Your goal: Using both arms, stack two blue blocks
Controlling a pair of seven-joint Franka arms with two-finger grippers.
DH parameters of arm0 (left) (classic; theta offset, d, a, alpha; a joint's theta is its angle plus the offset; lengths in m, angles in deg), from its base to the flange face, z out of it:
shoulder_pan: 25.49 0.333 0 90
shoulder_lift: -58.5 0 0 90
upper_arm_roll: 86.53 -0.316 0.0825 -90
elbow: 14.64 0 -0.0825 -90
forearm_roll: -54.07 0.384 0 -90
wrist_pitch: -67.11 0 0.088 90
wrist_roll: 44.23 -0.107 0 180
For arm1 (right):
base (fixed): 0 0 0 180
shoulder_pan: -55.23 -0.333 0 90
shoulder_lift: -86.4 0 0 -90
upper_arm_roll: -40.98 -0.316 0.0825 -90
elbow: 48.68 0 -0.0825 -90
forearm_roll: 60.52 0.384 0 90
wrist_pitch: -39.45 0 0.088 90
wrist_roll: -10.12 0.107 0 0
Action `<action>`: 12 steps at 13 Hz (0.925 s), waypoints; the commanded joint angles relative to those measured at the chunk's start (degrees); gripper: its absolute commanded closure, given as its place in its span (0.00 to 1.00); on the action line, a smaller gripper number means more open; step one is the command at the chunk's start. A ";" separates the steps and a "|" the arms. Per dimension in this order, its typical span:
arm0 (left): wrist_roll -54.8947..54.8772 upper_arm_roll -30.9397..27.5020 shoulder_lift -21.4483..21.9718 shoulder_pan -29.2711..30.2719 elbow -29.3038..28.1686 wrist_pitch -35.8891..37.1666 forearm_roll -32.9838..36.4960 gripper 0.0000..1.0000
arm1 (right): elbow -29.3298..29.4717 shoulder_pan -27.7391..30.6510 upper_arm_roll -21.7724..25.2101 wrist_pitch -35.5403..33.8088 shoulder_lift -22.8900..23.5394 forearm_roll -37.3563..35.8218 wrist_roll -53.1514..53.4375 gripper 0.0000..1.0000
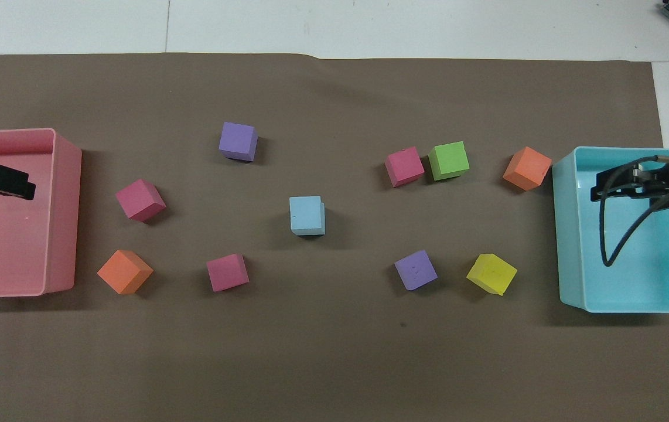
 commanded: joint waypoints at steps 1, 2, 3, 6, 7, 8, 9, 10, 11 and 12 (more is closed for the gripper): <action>-0.35 -0.02 0.90 -0.12 -1.50 -0.46 -0.71 0.00 | 2.87 0.63 -0.18 -3.95 -2.14 -2.06 -2.58 0.00; -0.35 -0.02 1.08 -0.21 -1.85 -0.03 -0.62 0.00 | 5.68 0.63 -0.18 -6.41 -1.88 -2.58 -3.20 0.00; -0.26 -0.02 1.60 -0.21 -2.81 0.24 -0.36 0.00 | 7.19 0.54 -0.27 -7.65 -2.14 -3.54 -4.25 0.00; -0.26 0.15 2.49 -0.21 -4.32 -0.46 -0.27 0.00 | 8.60 -0.16 -0.71 -8.81 -3.19 -4.95 -6.89 0.00; -0.26 0.15 2.49 -0.12 -4.32 -0.55 -0.27 0.00 | 8.78 -0.16 -0.80 -8.90 -3.89 -5.05 -6.90 0.00; -0.26 0.15 2.49 -0.12 -4.32 -0.55 -0.27 0.00 | 8.87 -0.16 -0.80 -9.16 -4.24 -5.22 -6.98 0.00; -0.26 0.15 2.49 -0.12 -4.32 -0.81 -0.18 0.00 | 8.26 -0.16 -0.88 -9.16 -4.94 -5.14 -6.90 0.00; -0.26 0.15 2.49 -0.12 -4.32 -0.90 -0.18 0.00 | 6.52 -0.07 -0.88 -8.90 -6.34 -5.05 -6.90 0.00; -0.26 -0.02 2.49 -0.12 -4.32 -0.90 -0.10 0.00 | 5.19 -0.33 -0.97 -8.64 -6.97 -4.96 -6.90 0.00; -0.26 -0.02 2.49 -0.12 -4.23 -0.90 -0.10 0.00 | 4.75 -1.03 -1.15 -8.72 -7.32 -4.87 -6.37 0.00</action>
